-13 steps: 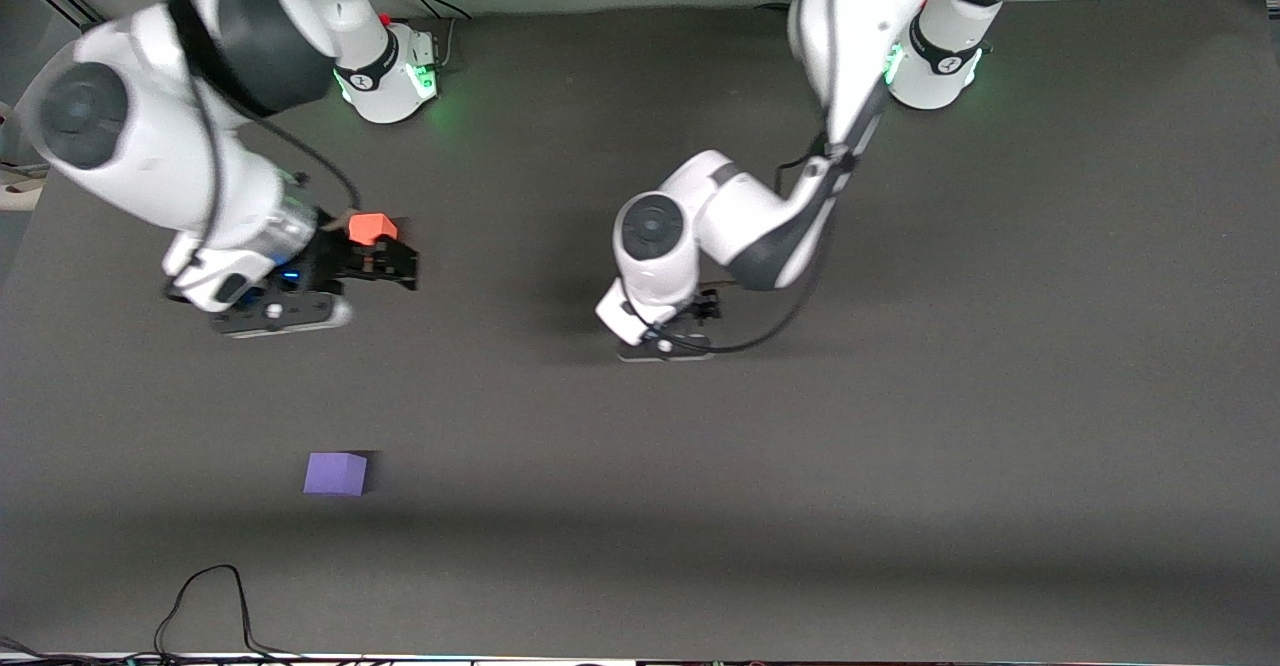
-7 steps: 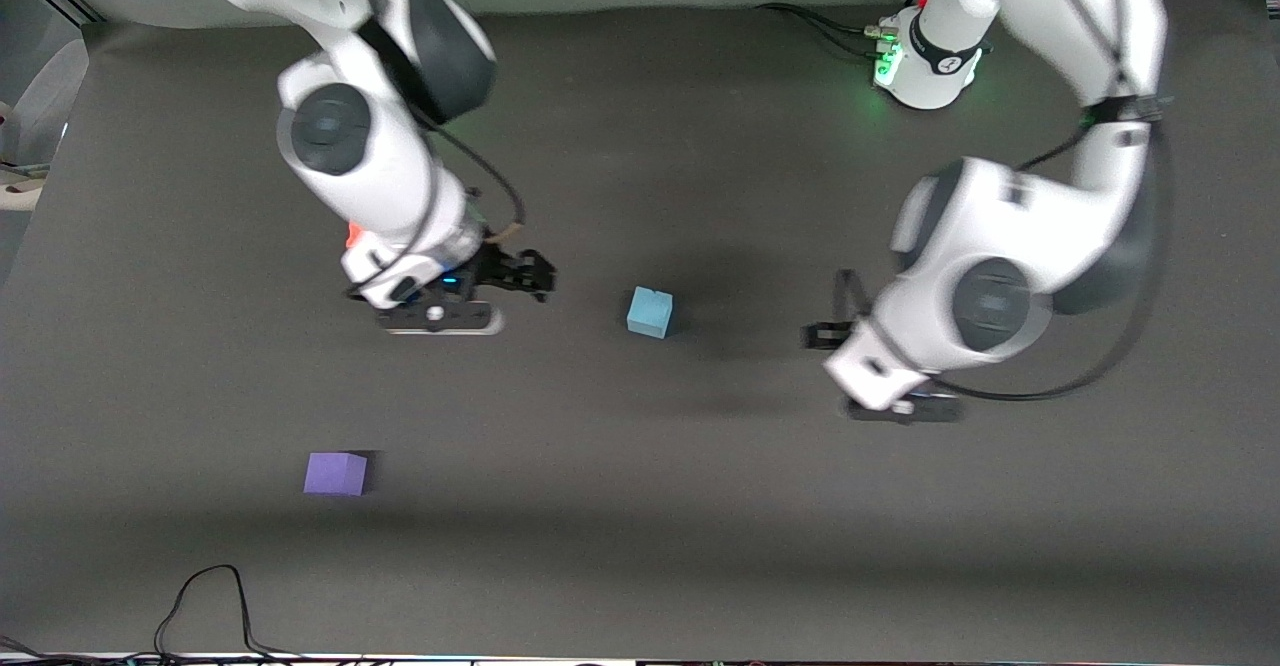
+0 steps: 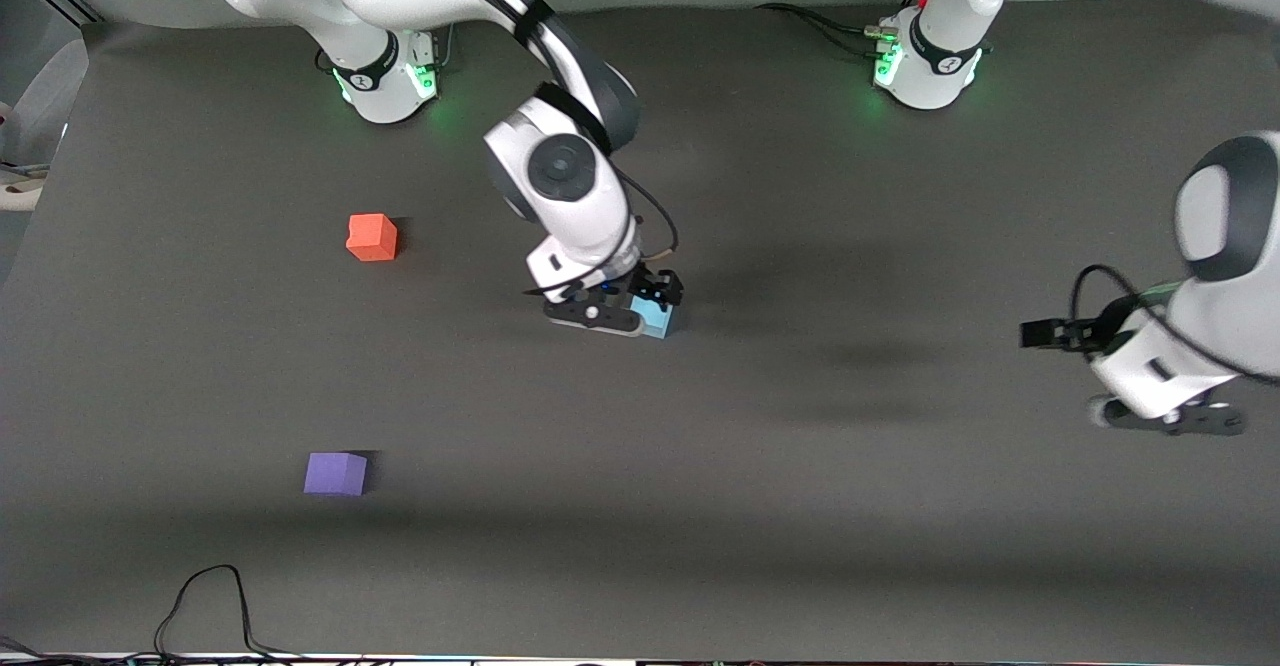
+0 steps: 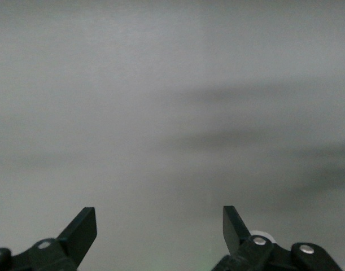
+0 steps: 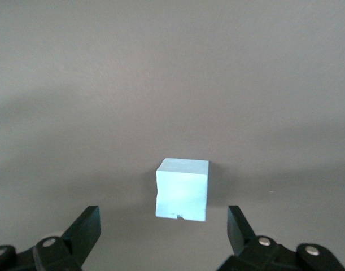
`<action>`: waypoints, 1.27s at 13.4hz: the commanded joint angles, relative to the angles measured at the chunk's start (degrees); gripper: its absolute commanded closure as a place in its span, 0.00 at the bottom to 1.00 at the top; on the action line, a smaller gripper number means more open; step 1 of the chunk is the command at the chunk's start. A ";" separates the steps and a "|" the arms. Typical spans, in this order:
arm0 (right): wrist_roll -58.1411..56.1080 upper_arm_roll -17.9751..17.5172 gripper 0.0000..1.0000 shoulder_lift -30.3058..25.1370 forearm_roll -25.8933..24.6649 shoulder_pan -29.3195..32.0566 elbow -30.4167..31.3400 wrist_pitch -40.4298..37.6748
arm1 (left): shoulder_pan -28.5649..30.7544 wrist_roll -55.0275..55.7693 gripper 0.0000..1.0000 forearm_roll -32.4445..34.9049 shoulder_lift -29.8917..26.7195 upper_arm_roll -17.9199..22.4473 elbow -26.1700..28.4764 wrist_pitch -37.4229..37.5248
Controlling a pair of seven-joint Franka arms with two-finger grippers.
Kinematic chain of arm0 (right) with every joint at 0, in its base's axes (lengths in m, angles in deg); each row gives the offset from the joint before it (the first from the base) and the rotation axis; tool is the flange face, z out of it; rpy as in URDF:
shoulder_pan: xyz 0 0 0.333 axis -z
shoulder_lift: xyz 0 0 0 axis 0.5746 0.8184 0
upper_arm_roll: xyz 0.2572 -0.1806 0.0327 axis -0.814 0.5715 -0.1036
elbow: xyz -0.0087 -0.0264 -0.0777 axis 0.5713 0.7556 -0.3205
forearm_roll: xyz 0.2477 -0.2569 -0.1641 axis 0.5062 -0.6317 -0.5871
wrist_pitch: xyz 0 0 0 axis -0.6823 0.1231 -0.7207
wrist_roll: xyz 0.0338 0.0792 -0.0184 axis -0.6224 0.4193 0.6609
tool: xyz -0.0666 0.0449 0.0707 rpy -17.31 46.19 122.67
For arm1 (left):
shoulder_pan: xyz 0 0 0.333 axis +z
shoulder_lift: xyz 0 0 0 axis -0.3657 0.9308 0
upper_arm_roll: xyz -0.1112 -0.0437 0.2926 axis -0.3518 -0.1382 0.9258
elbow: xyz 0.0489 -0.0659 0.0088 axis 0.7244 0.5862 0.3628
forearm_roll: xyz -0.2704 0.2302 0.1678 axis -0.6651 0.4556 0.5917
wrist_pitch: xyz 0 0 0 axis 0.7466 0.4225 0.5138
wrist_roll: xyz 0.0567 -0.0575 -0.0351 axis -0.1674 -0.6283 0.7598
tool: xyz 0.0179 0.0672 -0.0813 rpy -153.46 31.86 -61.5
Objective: Place blue block between orange and purple blocks
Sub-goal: 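Lower the right gripper onto the blue cube while the left gripper withdraws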
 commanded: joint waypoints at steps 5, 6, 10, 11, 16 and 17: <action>7.46 1.04 0.01 9.04 -4.09 -3.01 -2.14 5.28 | 2.00 -2.45 0.00 1.08 -11.57 -0.46 6.83 2.02; 7.99 1.04 0.01 9.83 -4.09 -3.09 -2.05 6.51 | 1.92 -2.01 0.00 1.08 -12.63 -0.46 7.80 1.84; 8.09 1.04 0.44 10.54 -4.79 -3.62 -1.00 7.23 | 1.21 1.14 0.00 1.08 -15.78 -0.90 11.30 -0.87; 8.09 1.13 0.59 10.46 -4.97 -3.71 -0.82 7.23 | 1.12 1.85 0.00 1.08 -18.50 -0.90 15.42 -3.76; -0.05 4.63 0.68 3.10 -5.41 -2.83 -0.73 -3.28 | 1.04 1.43 0.00 0.38 -19.58 -0.99 15.90 -2.65; -4.00 5.95 0.68 0.20 -4.80 -1.70 -0.47 -6.54 | 1.12 1.42 0.00 0.29 -19.58 -0.99 15.81 -2.56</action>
